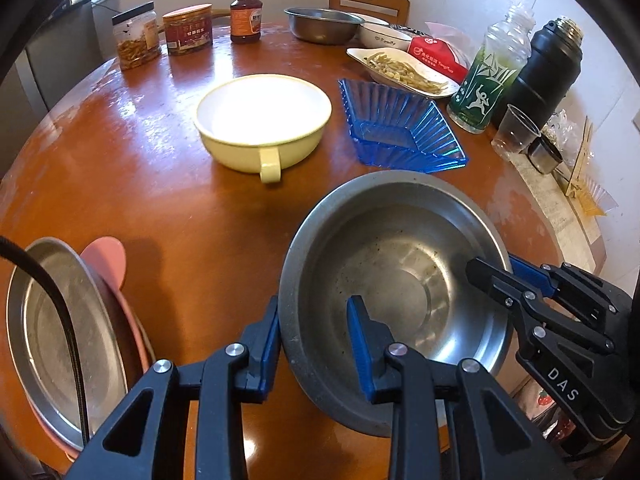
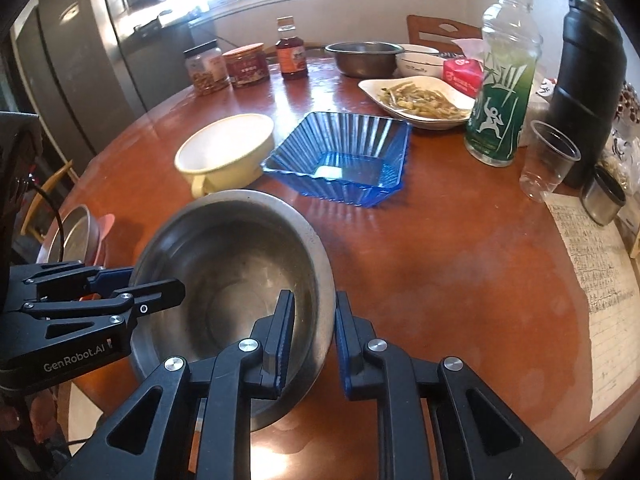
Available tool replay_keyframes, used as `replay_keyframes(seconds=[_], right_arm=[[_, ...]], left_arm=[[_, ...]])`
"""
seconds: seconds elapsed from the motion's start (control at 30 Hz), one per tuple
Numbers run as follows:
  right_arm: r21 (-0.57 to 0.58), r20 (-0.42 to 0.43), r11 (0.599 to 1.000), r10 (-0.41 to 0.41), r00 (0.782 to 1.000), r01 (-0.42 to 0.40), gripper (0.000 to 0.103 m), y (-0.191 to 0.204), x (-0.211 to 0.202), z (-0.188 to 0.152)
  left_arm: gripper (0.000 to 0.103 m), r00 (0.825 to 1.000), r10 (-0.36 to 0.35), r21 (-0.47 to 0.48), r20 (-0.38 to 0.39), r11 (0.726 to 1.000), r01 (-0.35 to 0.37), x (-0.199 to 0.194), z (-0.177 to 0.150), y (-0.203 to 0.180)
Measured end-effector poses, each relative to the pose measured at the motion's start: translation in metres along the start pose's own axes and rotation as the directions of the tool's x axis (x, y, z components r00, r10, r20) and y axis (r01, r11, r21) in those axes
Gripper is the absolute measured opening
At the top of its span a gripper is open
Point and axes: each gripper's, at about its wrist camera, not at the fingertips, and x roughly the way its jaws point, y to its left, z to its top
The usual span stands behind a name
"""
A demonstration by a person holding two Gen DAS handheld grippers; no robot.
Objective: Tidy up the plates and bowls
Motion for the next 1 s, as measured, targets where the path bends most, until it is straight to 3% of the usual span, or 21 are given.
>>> replay_keyframes(seconds=[1.0], right_arm=[[0.016,-0.03,0.999,-0.04,0.999,0.04,0.022,-0.001,0.007,-0.009]], left_arm=[[0.033,1.0,-0.028,0.039,0.011,0.999,0.028,0.004,-0.006,-0.005]])
